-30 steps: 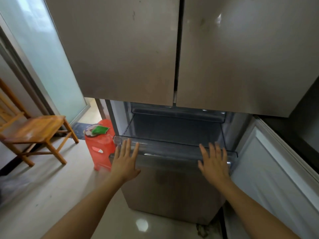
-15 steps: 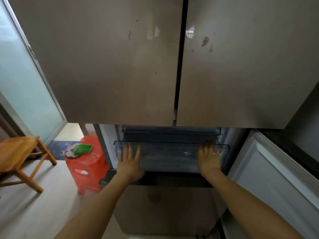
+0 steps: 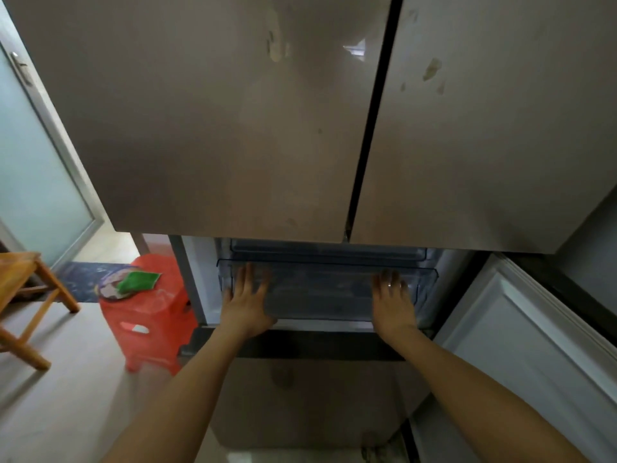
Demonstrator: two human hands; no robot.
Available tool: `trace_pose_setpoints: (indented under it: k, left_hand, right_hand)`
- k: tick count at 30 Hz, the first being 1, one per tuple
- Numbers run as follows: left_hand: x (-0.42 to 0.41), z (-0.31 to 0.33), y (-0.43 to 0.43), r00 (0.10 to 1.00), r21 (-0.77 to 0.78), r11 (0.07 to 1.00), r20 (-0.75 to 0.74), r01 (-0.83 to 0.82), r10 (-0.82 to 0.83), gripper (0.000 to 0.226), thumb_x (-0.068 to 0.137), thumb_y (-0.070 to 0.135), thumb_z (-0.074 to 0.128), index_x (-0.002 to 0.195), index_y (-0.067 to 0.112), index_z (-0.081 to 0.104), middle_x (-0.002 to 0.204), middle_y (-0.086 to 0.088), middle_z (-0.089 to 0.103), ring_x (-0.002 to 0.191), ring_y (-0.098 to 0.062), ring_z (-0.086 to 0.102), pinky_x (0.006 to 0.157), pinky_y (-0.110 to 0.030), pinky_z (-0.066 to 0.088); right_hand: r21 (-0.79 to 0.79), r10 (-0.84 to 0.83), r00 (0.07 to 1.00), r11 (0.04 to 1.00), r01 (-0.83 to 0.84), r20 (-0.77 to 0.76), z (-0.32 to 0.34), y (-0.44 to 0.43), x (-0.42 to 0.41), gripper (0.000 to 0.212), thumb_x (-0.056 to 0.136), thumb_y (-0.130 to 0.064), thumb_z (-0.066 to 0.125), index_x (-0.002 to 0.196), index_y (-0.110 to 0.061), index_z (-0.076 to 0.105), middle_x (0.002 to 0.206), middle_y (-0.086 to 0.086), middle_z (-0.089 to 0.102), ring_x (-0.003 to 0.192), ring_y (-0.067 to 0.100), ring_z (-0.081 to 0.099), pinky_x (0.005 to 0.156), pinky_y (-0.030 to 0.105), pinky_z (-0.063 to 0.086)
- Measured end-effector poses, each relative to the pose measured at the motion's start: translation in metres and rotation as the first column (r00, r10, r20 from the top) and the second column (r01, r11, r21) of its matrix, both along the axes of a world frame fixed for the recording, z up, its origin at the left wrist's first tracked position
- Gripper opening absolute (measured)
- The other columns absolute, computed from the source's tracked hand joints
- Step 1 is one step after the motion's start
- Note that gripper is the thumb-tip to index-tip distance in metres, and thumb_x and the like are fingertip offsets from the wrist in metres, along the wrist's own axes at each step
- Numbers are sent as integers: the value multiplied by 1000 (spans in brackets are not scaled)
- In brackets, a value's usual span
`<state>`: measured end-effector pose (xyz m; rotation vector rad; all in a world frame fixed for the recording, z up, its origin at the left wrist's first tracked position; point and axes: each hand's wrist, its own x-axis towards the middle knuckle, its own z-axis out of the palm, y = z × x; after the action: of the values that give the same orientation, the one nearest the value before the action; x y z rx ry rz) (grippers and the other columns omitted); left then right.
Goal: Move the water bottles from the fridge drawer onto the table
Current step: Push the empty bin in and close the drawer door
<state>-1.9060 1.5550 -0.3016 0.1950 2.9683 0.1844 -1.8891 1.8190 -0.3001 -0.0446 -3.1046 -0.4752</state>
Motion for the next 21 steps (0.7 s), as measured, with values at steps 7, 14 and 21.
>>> trace_pose_setpoints:
  k: [7,14,21]
  left_hand:
    - [-18,8,1,992,111,994,124,-13,-1,96,84,51,53,145,28,-18,151,-9,-31,140,-27,-27,115,-51,-2]
    - [-16,32,3,988,212,977,152,-9,-24,80,89,48,47,148,25,-3,155,-11,-16,143,-31,-12,116,-48,8]
    - [39,1,53,960,277,930,67,243,-271,79,92,45,44,148,23,-8,154,-12,-22,142,-29,-18,117,-43,1]
  right_hand:
    - [29,-4,990,1000,0,144,14,3,-19,76,91,-16,45,145,-1,-7,154,22,-2,142,38,7,114,49,15]
    - [-147,89,974,987,-59,209,40,20,-13,87,89,-36,52,148,-14,-9,157,10,-7,144,29,1,115,47,11]
    - [-48,24,999,998,-27,-47,35,67,97,100,53,-43,83,137,-7,40,139,25,42,123,42,47,90,50,47]
